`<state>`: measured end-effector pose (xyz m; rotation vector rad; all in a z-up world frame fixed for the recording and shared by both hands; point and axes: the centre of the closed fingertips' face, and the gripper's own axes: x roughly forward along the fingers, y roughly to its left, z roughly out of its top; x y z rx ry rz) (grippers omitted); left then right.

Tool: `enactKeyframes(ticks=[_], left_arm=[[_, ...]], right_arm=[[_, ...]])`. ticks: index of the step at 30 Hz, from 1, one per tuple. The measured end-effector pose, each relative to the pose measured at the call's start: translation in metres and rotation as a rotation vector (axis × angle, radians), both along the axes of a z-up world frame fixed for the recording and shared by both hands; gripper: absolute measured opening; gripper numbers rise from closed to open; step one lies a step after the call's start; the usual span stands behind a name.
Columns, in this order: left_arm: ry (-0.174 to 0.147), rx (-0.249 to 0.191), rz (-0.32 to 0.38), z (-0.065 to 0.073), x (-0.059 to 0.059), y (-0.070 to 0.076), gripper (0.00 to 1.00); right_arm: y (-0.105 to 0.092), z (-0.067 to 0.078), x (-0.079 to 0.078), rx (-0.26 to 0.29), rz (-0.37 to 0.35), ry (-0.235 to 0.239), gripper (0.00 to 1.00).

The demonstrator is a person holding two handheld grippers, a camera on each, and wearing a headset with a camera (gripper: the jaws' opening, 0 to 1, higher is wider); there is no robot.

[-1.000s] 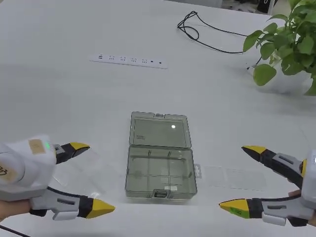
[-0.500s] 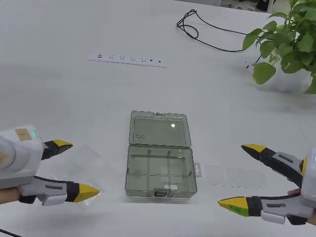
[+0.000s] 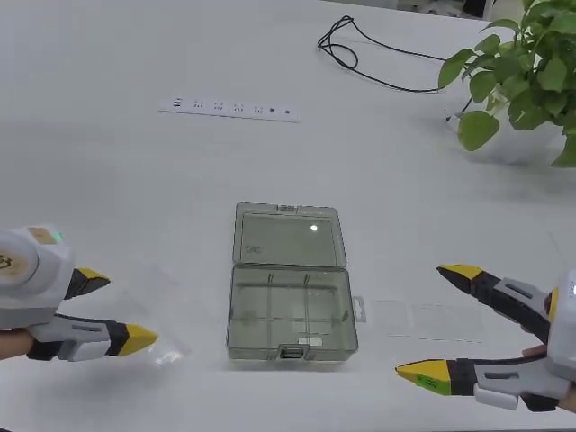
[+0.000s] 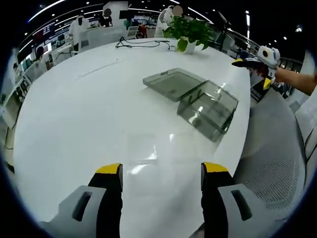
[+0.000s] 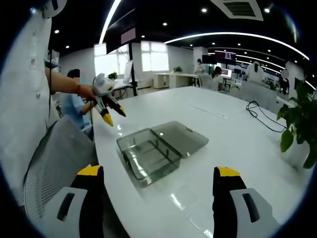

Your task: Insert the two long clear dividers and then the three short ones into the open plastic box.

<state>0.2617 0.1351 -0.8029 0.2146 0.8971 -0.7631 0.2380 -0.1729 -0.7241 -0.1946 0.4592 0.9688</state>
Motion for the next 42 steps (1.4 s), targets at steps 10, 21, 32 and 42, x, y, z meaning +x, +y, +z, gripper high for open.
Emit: enactKeyframes(ticks=[10,21,32,42], left_arm=[[0.109,0.056,0.074,-0.015,0.001,0.012,0.53],[0.164,0.121,0.119,-0.028,0.005,0.015,0.46],[0.195,0.216,0.098,-0.038,0.001,0.017,0.4],[0.207,0.251,0.118,-0.039,0.004,0.02,0.37]], right_arm=[[-0.005,-0.002,0.001,0.009,-0.018,0.002,0.91],[-0.008,-0.003,0.004,0.023,-0.029,0.001,0.9],[-0.009,-0.004,0.005,0.031,-0.04,0.003,0.9],[-0.007,-0.004,0.005,0.037,-0.045,-0.001,0.9]])
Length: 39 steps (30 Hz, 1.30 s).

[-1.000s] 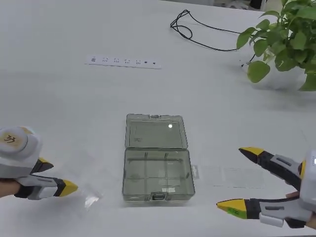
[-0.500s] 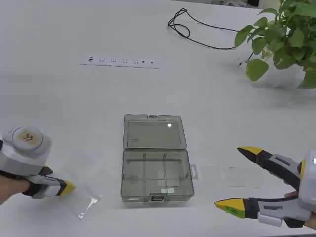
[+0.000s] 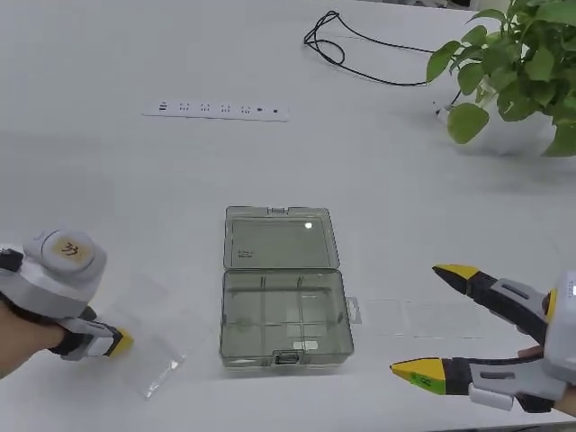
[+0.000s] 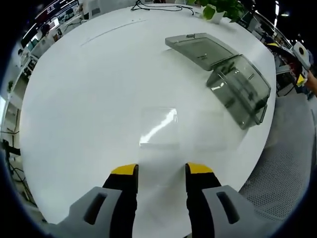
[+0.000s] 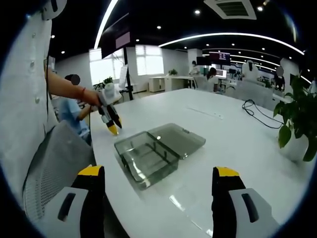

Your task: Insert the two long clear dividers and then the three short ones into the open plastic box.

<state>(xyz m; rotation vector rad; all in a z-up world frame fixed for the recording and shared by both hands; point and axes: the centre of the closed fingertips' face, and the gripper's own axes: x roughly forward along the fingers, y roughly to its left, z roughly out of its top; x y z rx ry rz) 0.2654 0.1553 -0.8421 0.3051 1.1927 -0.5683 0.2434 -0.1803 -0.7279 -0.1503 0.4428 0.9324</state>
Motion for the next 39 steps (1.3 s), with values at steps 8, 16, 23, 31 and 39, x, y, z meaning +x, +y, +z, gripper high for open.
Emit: enactKeyframes(ticks=[8,16,23,31,39], left_arm=[[0.009,0.035,0.008,-0.0014,0.0035,0.0026,0.33],[0.025,0.046,0.023,-0.0016,0.005,0.0036,0.31],[0.037,0.03,0.022,-0.0014,0.0049,0.0043,0.31],[0.053,0.049,0.01,-0.0018,0.0042,0.0038,0.31],[0.064,0.033,0.009,-0.0017,0.0018,0.0022,0.31]], right_arm=[[-0.0002,-0.0003,-0.0003,0.003,-0.004,0.0,0.9],[0.0006,-0.0014,-0.0027,0.006,-0.009,0.003,0.9],[0.0031,-0.0013,-0.0042,0.008,-0.01,0.006,0.9],[0.0084,0.001,-0.0051,0.009,-0.008,0.007,0.89],[0.0081,-0.0025,-0.006,0.002,0.009,0.009,0.89]])
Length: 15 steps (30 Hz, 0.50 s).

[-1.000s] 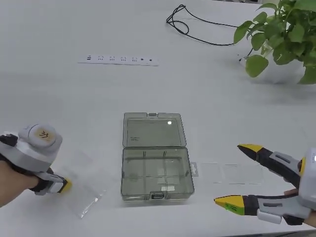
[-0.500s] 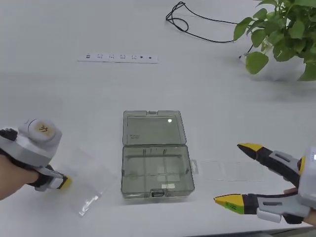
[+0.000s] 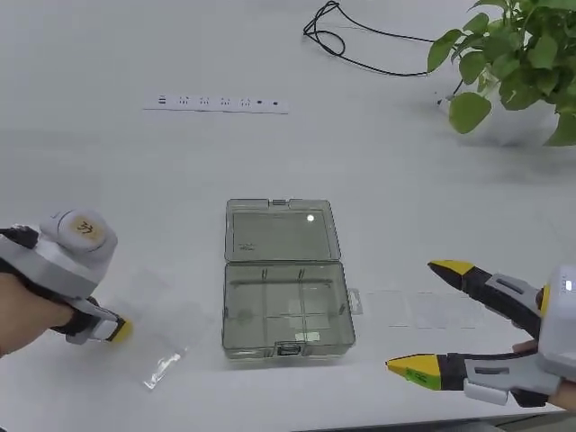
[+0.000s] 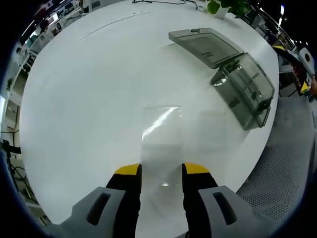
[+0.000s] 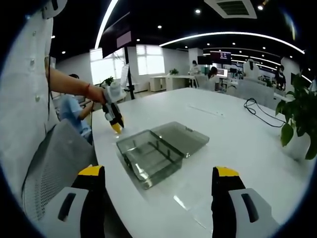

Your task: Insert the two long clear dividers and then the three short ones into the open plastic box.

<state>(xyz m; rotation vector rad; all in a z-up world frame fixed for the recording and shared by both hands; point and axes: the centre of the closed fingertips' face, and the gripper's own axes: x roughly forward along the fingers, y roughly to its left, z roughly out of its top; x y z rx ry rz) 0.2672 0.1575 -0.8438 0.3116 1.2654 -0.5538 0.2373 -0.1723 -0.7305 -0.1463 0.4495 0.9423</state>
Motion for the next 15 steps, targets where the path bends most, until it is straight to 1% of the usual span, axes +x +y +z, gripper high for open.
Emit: enactKeyframes(ticks=[2,5,8,13,14,15], left_arm=[[0.004,-0.015,0.007,0.0,-0.002,-0.002,0.31],[-0.001,-0.032,0.014,0.001,-0.002,-0.003,0.3],[-0.003,-0.07,0.051,0.002,-0.003,-0.005,0.3],[-0.013,-0.1,0.078,0.004,-0.005,-0.004,0.3],[-0.02,-0.119,0.091,0.006,-0.005,-0.005,0.3],[-0.02,-0.132,0.105,0.008,-0.006,-0.006,0.3]], right_arm=[[0.0,0.0,0.0,0.001,0.0,0.002,0.89],[0.0,0.001,0.001,0.004,0.003,-0.002,0.88],[0.0,0.003,0.001,0.01,0.005,-0.003,0.87],[0.003,0.009,0.002,0.013,0.01,-0.006,0.86],[0.004,0.011,0.002,0.014,0.011,-0.006,0.86],[0.005,0.013,0.002,0.018,0.011,-0.007,0.85]])
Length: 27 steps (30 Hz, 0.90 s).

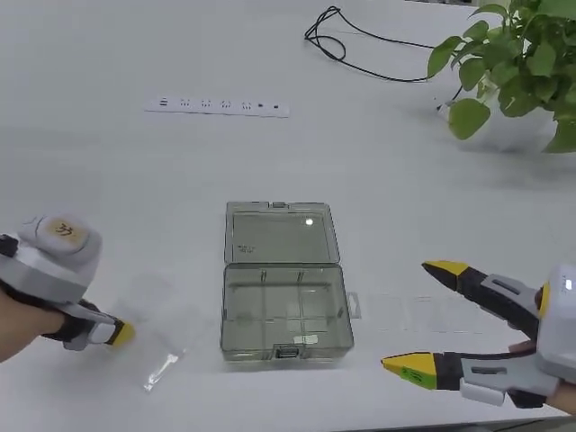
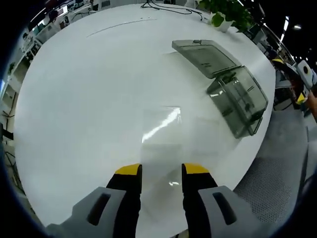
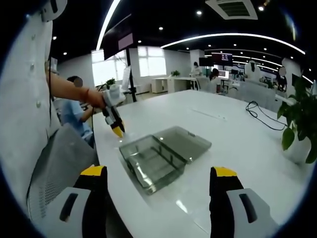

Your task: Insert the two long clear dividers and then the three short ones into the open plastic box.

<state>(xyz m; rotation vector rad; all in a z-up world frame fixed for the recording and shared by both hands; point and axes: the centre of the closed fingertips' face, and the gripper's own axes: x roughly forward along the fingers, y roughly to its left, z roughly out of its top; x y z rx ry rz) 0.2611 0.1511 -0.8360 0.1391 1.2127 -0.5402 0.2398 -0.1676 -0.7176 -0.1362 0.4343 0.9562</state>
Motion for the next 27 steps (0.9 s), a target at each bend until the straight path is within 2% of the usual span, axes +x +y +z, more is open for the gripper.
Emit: enactKeyframes(ticks=[4,10,15,16,18,23,27], left_arm=[[-0.016,-0.048,0.035,0.009,-0.002,-0.003,0.3],[-0.063,-0.133,0.074,0.027,0.002,-0.015,0.3],[-0.116,-0.229,0.096,0.049,0.006,-0.032,0.3],[-0.115,-0.242,0.102,0.052,0.005,-0.035,0.3],[-0.134,-0.268,0.1,0.061,0.006,-0.042,0.3],[-0.17,-0.348,0.096,0.08,0.006,-0.062,0.3],[-0.198,-0.4,0.086,0.093,0.005,-0.078,0.3]], right_arm=[[0.006,0.01,0.001,0.014,-0.005,-0.006,0.82],[0.016,0.024,0.005,0.04,-0.026,-0.007,0.78],[0.031,0.036,0.005,0.059,-0.024,-0.002,0.76],[0.034,0.038,0.005,0.068,-0.023,0.004,0.74],[0.04,0.043,0.006,0.073,-0.023,0.014,0.69],[0.057,0.062,0.01,0.143,-0.033,0.014,0.64],[0.067,0.07,0.013,0.154,-0.043,0.028,0.58]])
